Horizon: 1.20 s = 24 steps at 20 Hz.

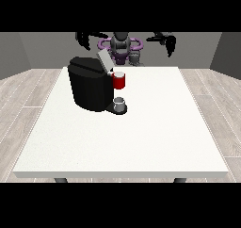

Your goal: Insert the coffee pod into the coffee machine and close the lid

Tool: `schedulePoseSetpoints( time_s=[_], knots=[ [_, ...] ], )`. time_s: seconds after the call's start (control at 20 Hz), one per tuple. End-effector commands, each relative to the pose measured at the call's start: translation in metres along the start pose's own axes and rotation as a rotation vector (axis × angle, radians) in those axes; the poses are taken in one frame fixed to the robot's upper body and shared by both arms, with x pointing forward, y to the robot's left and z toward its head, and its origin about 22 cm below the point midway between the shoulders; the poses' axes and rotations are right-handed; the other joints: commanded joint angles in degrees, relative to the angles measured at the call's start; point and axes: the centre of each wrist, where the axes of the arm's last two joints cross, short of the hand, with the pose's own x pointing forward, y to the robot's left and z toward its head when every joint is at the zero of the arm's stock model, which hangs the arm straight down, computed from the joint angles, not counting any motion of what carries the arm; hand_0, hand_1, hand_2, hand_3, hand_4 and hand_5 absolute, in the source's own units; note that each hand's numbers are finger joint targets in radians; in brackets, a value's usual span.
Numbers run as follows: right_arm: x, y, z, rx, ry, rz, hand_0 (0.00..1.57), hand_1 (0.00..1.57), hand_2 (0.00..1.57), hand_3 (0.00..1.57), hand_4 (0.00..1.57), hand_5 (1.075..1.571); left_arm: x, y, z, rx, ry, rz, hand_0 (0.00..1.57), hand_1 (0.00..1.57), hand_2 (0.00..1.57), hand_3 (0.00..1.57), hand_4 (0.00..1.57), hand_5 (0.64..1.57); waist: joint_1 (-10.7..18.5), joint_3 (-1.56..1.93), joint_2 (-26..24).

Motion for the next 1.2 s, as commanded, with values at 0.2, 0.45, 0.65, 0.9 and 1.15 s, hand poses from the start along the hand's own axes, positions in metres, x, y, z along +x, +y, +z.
schedulePoseSetpoints(
  time_s=[0.2, 0.45, 0.65, 0.9, 1.15],
  knots=[
    [-0.018, -0.004, -0.014, -0.035, -0.042, 0.009, 0.00, 0.00, 0.00, 0.00, 0.00, 1.571, 0.014, -0.008, 0.021, 0.008, -0.065, 0.026, 0.00, 0.00, 0.00, 0.00, 0.00, 1.571, 1.97, 0.01, 5.95],
    [0.017, -0.002, -0.041, 0.010, -0.038, 0.017, 0.00, 0.00, 0.00, 0.00, 0.00, 1.571, 0.023, 0.007, 0.035, 0.026, -0.044, -0.002, 0.00, 0.00, 0.00, 0.00, 0.00, 1.571, 0.62, 0.00, 7.02],
    [0.012, 0.013, -0.041, 0.080, -0.054, 0.034, 0.00, 0.00, 0.00, 0.00, 0.00, 1.571, 0.018, 0.023, 0.049, 0.090, -0.070, -0.032, 0.00, 0.00, 0.00, 0.00, 0.00, 1.571, -2.71, -0.01, 8.53],
    [0.023, -0.002, -0.058, 0.038, -0.090, 0.043, 0.00, 0.00, 0.00, 0.00, 0.00, 1.571, 0.059, 0.024, 0.036, 0.080, -0.139, -0.042, 0.00, 0.00, 0.00, 0.00, 0.00, 1.571, -0.75, 0.00, 11.03],
    [0.030, 0.029, -0.064, 0.088, -0.086, 0.062, 0.00, 0.00, 0.00, 0.00, 0.00, 1.571, 0.027, 0.030, 0.055, 0.116, -0.123, -0.034, 0.00, 0.00, 0.00, 0.00, 0.00, 1.571, -2.43, -0.02, 10.99]
  ],
)
